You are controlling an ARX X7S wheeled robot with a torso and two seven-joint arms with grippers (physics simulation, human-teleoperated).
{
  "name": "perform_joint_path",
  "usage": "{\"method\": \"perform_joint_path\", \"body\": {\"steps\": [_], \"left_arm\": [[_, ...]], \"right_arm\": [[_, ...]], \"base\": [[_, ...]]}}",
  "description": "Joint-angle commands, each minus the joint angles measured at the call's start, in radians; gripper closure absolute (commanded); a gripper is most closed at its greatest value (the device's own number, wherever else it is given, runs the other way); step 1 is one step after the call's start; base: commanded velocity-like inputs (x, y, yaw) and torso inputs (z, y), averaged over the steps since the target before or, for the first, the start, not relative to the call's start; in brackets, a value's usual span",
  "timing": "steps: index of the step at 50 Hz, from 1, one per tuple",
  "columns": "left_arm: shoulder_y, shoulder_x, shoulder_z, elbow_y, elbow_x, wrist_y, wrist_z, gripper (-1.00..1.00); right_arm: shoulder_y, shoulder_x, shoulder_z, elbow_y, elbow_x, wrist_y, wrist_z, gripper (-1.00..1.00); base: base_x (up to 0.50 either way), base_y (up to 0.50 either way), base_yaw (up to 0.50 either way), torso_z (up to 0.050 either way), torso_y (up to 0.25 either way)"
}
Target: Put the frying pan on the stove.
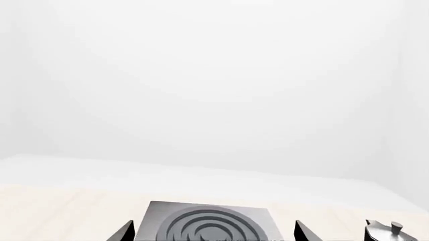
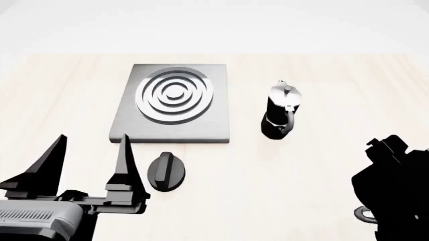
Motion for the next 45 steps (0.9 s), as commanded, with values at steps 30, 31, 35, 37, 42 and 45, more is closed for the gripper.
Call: {"method": "perform_joint_path", "body": {"steps": [30,31,35,37,42,45], "left_arm": [[-0.003,-0.019,0.019,-0.011,0.001,0.018,-0.019,-1.0],[-0.003,-0.02,0.019,-0.01,0.001,0.018,-0.02,-1.0],[-0.002,-0.022,0.018,-0.013,-0.002,0.022,-0.02,-1.0],[-0.001,-0.023,0.018,-0.012,-0.003,0.023,-0.021,-1.0],[0.0,-0.023,0.022,-0.019,-0.001,0.029,-0.021,-1.0],[0.001,-0.025,0.022,-0.018,-0.002,0.03,-0.022,-1.0]], "right_arm": [[-0.088,-0.026,0.082,0.059,0.036,-0.098,-0.019,-1.0],[-0.088,-0.027,0.082,0.06,0.036,-0.101,-0.018,-1.0],[-0.093,-0.031,0.082,0.071,0.037,-0.115,-0.02,-1.0],[-0.09,-0.029,0.079,0.081,0.036,-0.119,-0.022,-1.0],[-0.093,-0.035,0.089,0.098,0.046,-0.133,-0.024,-1.0],[-0.099,-0.039,0.097,0.109,0.048,-0.147,-0.024,-1.0]], "base": [[0.0,0.0,0.0,0.0,0.0],[0.0,0.0,0.0,0.0,0.0],[0.0,0.0,0.0,0.0,0.0],[0.0,0.0,0.0,0.0,0.0],[0.0,0.0,0.0,0.0,0.0],[0.0,0.0,0.0,0.0,0.0]]}}
